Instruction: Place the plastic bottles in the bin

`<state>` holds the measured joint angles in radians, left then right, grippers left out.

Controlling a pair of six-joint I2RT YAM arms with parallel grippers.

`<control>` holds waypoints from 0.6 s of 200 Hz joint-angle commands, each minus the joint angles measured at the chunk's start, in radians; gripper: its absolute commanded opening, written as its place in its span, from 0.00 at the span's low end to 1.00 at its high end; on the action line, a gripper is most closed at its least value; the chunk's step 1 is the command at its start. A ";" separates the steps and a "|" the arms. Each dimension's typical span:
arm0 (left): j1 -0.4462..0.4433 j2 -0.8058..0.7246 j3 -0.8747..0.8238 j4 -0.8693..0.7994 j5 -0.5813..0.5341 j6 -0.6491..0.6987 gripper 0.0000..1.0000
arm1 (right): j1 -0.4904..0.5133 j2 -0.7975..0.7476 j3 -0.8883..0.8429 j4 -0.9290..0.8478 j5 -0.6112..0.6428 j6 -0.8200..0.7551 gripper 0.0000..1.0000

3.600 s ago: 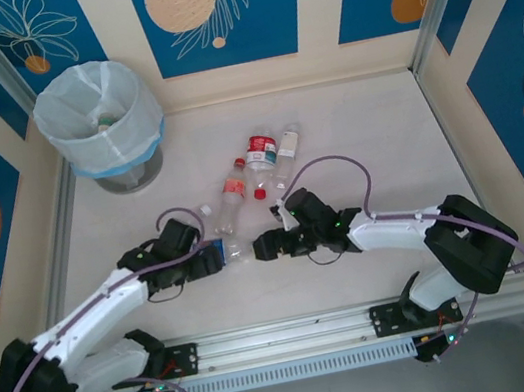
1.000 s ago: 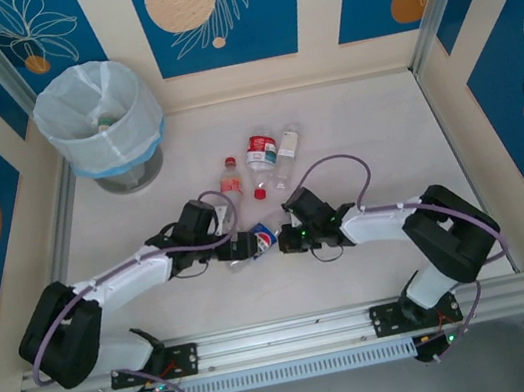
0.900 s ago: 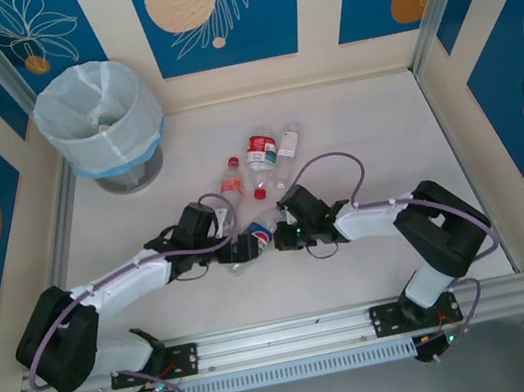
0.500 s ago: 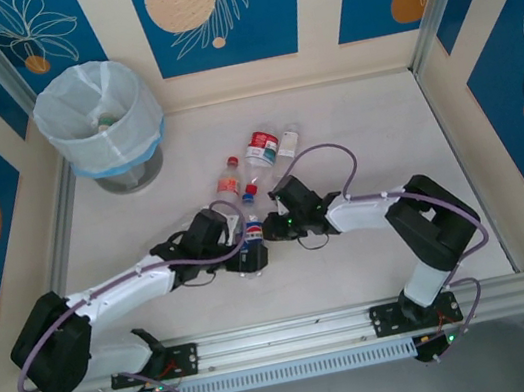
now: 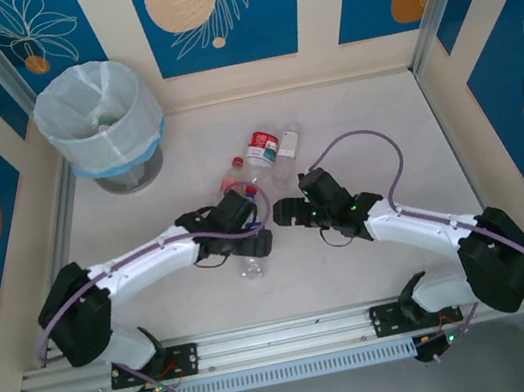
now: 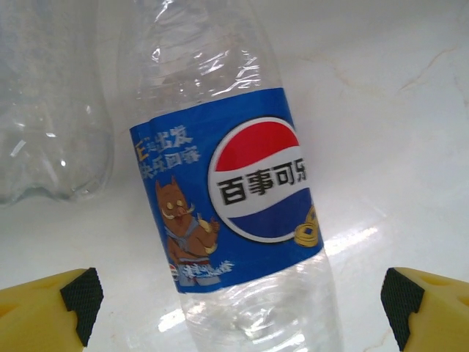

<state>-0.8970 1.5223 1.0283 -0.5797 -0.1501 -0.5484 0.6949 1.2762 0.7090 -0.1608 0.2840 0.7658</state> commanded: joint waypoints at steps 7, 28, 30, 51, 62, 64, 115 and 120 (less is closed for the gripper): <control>-0.048 0.098 0.125 -0.205 -0.159 -0.075 0.99 | 0.002 -0.057 -0.017 -0.113 0.155 -0.011 1.00; -0.077 0.157 0.176 -0.225 -0.178 -0.116 0.99 | -0.023 -0.117 -0.065 -0.145 0.221 0.059 1.00; -0.079 0.161 0.179 -0.224 -0.178 -0.120 0.99 | -0.028 -0.125 -0.069 -0.145 0.219 0.066 1.00; -0.098 0.205 0.202 -0.221 -0.160 -0.139 0.99 | -0.084 -0.208 -0.140 -0.120 0.167 0.097 1.00; -0.099 0.222 0.204 -0.219 -0.147 -0.157 0.99 | -0.107 -0.243 -0.164 -0.113 0.145 0.094 1.00; -0.099 0.226 0.205 -0.219 -0.146 -0.161 0.99 | -0.110 -0.249 -0.169 -0.112 0.142 0.094 0.99; -0.086 0.290 0.240 -0.220 -0.116 -0.217 0.99 | -0.146 -0.353 -0.215 -0.128 0.067 0.024 1.00; -0.082 0.295 0.238 -0.211 -0.104 -0.218 0.99 | -0.146 -0.360 -0.218 -0.128 0.066 0.022 1.00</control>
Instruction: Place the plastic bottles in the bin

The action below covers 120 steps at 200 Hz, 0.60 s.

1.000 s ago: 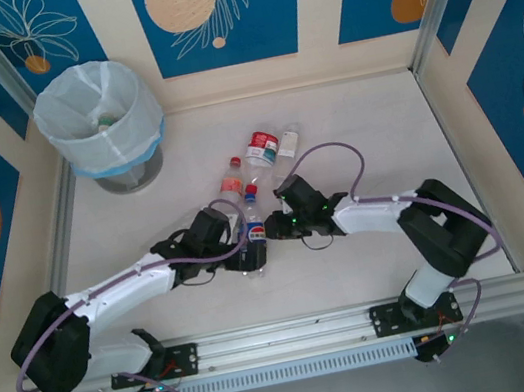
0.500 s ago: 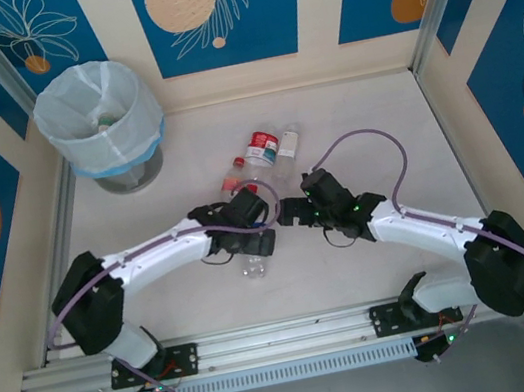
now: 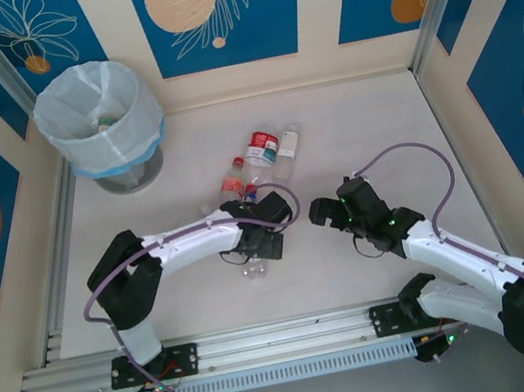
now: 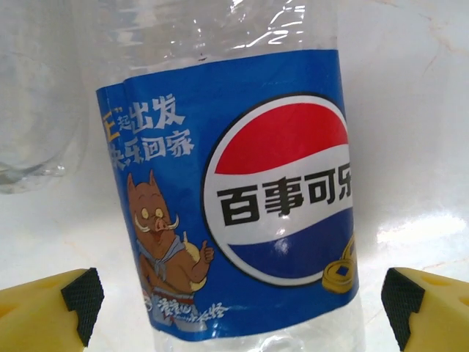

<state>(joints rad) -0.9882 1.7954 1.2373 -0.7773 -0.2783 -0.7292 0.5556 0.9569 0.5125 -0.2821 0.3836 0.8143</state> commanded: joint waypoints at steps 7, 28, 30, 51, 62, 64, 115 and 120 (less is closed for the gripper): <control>0.014 0.028 0.027 -0.005 0.039 -0.040 0.99 | -0.007 -0.048 -0.027 -0.005 -0.033 -0.025 1.00; 0.023 0.045 0.033 -0.004 0.043 -0.042 0.99 | -0.008 -0.062 -0.041 0.015 -0.046 -0.027 0.99; 0.023 0.047 0.033 -0.004 0.040 -0.042 0.99 | -0.009 -0.064 -0.043 0.016 -0.050 -0.028 1.00; 0.031 0.073 0.034 0.010 0.036 -0.031 0.98 | -0.010 -0.079 -0.068 0.077 -0.101 -0.061 1.00; 0.037 0.091 0.036 0.015 0.035 -0.023 0.95 | -0.012 -0.088 -0.086 0.100 -0.116 -0.075 0.99; 0.037 0.093 0.036 0.016 0.035 -0.023 0.95 | -0.014 -0.089 -0.089 0.102 -0.118 -0.076 1.00; 0.050 0.126 0.033 0.067 0.066 0.007 0.85 | -0.043 -0.153 -0.137 0.120 -0.181 -0.099 1.00; 0.051 0.130 0.032 0.074 0.073 0.010 0.83 | -0.045 -0.160 -0.145 0.131 -0.196 -0.109 1.00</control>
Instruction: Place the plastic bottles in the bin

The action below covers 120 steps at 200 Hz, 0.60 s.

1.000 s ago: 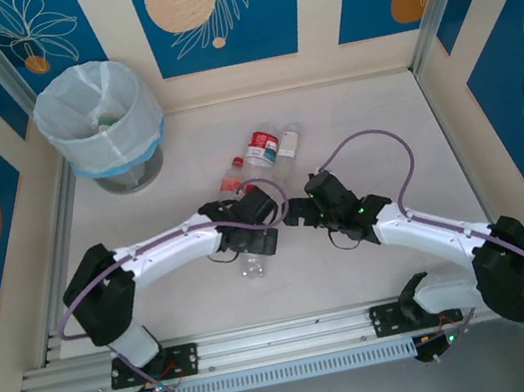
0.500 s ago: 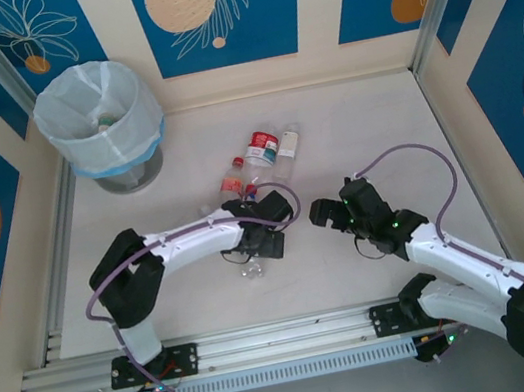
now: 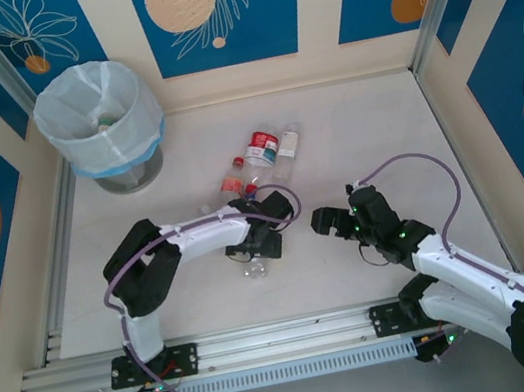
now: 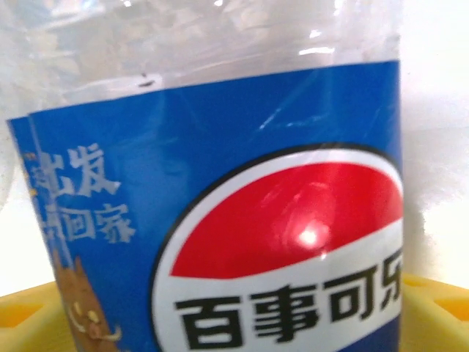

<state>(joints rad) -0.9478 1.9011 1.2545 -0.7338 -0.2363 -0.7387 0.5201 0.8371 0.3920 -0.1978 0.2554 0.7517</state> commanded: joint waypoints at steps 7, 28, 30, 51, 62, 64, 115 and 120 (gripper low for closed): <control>0.011 0.029 0.015 0.035 0.042 0.021 0.82 | -0.012 -0.051 -0.034 0.064 -0.089 -0.062 0.99; 0.011 0.042 0.017 0.043 0.057 0.028 0.77 | -0.021 -0.075 -0.055 0.097 -0.123 -0.068 0.99; 0.011 0.042 0.017 0.043 0.057 0.029 0.76 | -0.022 -0.077 -0.057 0.100 -0.126 -0.070 1.00; 0.011 0.035 0.011 0.049 0.055 0.038 0.67 | -0.027 -0.090 -0.069 0.132 -0.164 -0.083 1.00; 0.010 0.028 0.007 0.051 0.054 0.044 0.63 | -0.029 -0.093 -0.074 0.147 -0.178 -0.089 1.00; 0.010 0.026 0.006 0.052 0.054 0.046 0.63 | -0.029 -0.093 -0.075 0.150 -0.181 -0.090 1.00; 0.008 -0.039 -0.003 0.054 0.044 0.088 0.57 | -0.032 -0.090 -0.080 0.173 -0.198 -0.084 1.00; 0.009 -0.049 -0.003 0.054 0.045 0.096 0.57 | -0.032 -0.090 -0.079 0.176 -0.206 -0.087 1.00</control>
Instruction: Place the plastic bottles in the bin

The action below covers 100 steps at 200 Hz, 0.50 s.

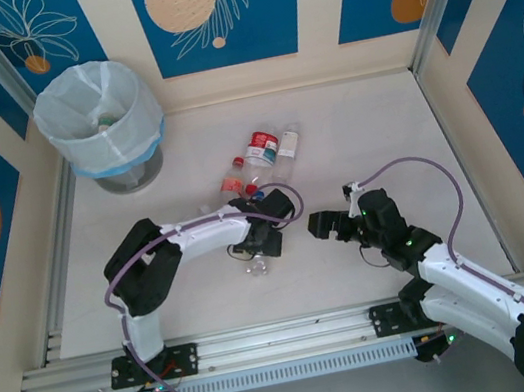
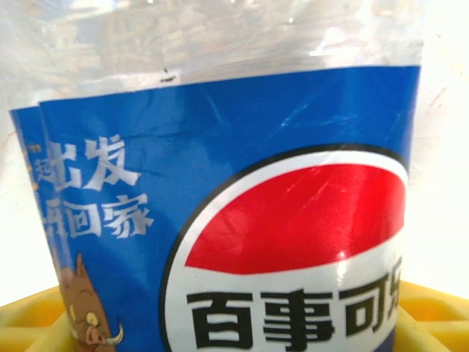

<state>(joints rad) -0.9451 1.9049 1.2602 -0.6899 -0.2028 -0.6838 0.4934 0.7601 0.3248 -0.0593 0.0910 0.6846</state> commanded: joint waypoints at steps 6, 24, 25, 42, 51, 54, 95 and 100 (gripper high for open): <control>0.006 -0.066 -0.009 0.012 0.012 0.048 0.57 | -0.006 -0.013 -0.012 0.043 -0.051 -0.022 0.99; 0.006 -0.107 -0.007 0.012 0.009 0.074 0.57 | -0.006 -0.013 -0.015 0.066 -0.085 -0.029 1.00; 0.006 -0.110 -0.007 0.012 0.008 0.075 0.57 | -0.006 -0.013 -0.015 0.067 -0.087 -0.029 1.00; 0.006 -0.143 -0.001 0.010 -0.001 0.103 0.57 | -0.006 -0.012 -0.018 0.092 -0.108 -0.029 0.99; 0.008 -0.161 0.002 0.013 -0.001 0.117 0.57 | -0.005 -0.010 -0.020 0.106 -0.116 -0.025 1.00; 0.008 -0.167 0.004 0.014 0.000 0.122 0.57 | -0.006 -0.010 -0.021 0.111 -0.119 -0.023 1.00; 0.039 -0.264 0.024 0.029 0.054 0.218 0.56 | -0.006 0.006 -0.018 0.217 -0.230 -0.025 0.99; 0.046 -0.274 0.027 0.026 0.053 0.230 0.56 | -0.006 0.008 -0.017 0.232 -0.238 -0.026 1.00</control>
<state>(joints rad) -0.9344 1.6955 1.2579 -0.6662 -0.1772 -0.5369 0.4904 0.7631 0.3180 0.0669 -0.0505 0.6758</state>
